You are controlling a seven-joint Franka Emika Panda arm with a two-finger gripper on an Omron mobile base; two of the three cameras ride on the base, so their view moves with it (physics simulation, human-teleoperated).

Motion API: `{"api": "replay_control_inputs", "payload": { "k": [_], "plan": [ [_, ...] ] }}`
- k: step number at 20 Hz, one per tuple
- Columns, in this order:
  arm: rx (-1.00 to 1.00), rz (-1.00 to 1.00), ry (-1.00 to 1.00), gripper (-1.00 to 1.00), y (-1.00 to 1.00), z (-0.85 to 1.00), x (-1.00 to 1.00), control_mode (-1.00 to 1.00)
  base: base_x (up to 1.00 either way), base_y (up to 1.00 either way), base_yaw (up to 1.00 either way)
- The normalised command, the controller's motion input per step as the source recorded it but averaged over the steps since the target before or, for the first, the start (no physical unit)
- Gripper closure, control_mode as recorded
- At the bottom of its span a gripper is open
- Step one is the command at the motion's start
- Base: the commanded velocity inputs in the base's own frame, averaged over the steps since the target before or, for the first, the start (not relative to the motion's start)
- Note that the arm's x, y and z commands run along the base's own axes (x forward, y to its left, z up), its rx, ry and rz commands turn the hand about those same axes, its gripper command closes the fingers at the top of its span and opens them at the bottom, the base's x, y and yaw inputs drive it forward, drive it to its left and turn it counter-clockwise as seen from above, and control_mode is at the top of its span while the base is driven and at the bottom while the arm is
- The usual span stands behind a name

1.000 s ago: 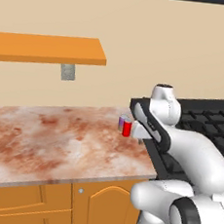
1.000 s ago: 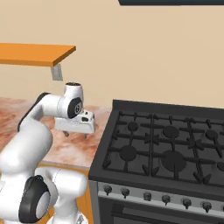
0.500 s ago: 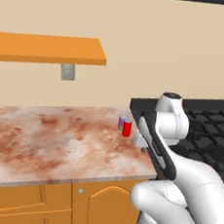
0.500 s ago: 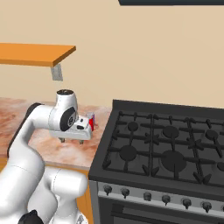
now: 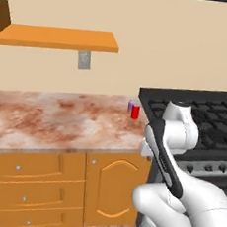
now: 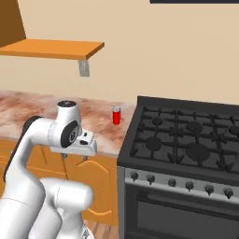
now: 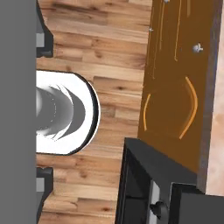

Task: Four empty soda cans are scattered around the kitchen. Gather all the cans and cluster them next to the stove for recycling.

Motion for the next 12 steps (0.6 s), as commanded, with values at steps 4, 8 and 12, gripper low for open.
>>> {"api": "replay_control_inputs", "payload": {
  "k": [4,8,12],
  "plan": [
    [0.0,0.0,0.0,-1.0,0.0,0.0,0.0,1.0,-0.42,0.5,0.92],
    [0.0,0.0,0.0,-1.0,0.0,0.0,0.0,1.0,-0.22,0.02,1.0],
    [0.0,0.0,0.0,-1.0,0.0,0.0,0.0,1.0,-0.19,0.0,1.0]
  ]
}}
